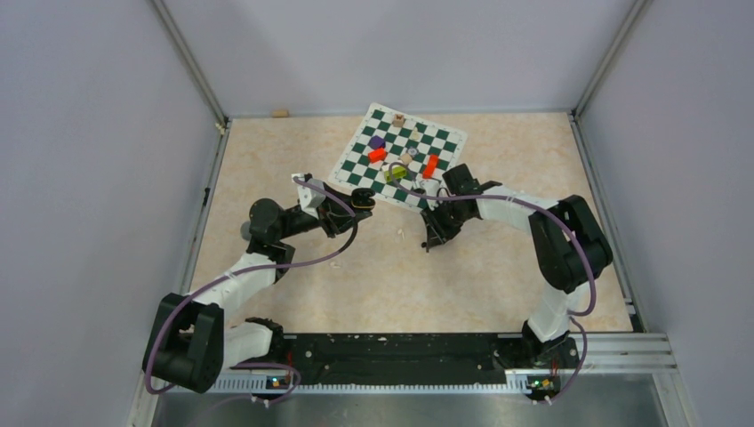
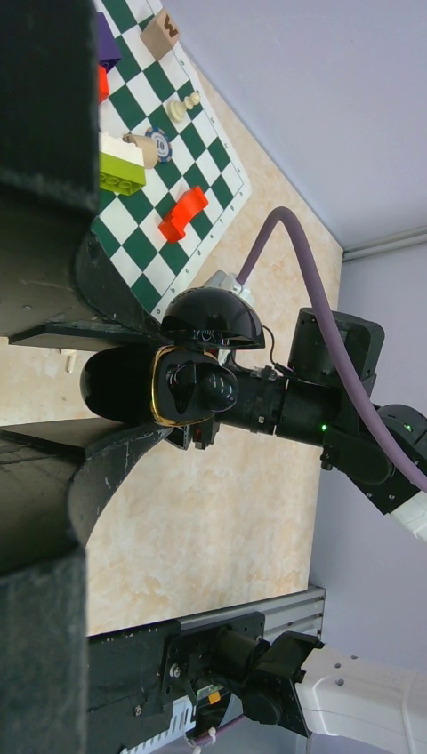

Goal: Insert the wireless bluetooth earbuds into the charging case
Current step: Adjust the earbud at the center of the board.

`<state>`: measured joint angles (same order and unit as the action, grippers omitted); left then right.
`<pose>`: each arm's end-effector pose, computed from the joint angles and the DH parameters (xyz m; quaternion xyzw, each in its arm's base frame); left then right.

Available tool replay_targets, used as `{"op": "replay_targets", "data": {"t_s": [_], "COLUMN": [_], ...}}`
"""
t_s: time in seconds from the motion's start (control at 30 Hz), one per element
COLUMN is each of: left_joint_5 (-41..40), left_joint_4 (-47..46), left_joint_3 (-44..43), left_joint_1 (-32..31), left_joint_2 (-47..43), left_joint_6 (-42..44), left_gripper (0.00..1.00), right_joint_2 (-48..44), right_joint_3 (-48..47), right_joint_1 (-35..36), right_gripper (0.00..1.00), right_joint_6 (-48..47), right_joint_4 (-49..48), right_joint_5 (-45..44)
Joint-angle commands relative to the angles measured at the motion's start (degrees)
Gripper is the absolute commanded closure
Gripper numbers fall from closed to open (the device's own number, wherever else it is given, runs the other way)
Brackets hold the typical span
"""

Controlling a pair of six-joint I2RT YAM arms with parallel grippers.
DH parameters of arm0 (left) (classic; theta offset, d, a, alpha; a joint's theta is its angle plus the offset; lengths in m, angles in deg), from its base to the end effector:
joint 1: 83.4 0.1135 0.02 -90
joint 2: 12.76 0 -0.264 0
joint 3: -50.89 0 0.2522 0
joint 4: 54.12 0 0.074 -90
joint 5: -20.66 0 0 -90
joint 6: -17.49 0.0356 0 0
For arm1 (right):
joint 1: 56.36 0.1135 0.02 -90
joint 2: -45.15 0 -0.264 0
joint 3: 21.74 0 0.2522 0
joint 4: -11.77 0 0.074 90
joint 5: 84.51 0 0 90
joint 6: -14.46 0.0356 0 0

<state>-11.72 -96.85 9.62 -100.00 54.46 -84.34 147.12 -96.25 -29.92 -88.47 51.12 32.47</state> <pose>0.2153 -0.0956 0.2734 0.4082 0.5060 -0.4513 0.6112 0.2974 0.1659 0.1583 -0.3650 0.8811 0.2499 0.1672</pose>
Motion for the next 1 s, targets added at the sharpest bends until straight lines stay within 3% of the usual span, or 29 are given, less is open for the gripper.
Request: {"op": "replay_targets", "data": {"t_s": [0.0,0.57,0.73,0.97], "left_joint_5": [0.3,0.3,0.4,0.5], "left_joint_4": [-2.9,-2.6,-2.5,-3.0], "left_joint_3": [0.3,0.3,0.3,0.2], "left_joint_1": [-0.2,-0.1,-0.1,0.3], "left_joint_2": [-1.5,-1.7,-1.8,-2.4], "left_joint_6": [0.2,0.4,0.5,0.1], "left_gripper": [1.0,1.0,1.0,1.0], "right_joint_2": [1.3,-0.3,-2.4,2.6], "right_joint_3": [-1.6,-5.3,-10.9,-19.6], "right_joint_1": [-0.1,1.5,1.5,3.8], "right_gripper": [0.72,0.74,0.74,0.7], "right_joint_6": [0.6,-1.0,-3.7,-5.1], "right_joint_4": [-1.5,1.9,9.0,20.2], "right_joint_5": [-2.1,-11.5,-11.8,-13.8]}}
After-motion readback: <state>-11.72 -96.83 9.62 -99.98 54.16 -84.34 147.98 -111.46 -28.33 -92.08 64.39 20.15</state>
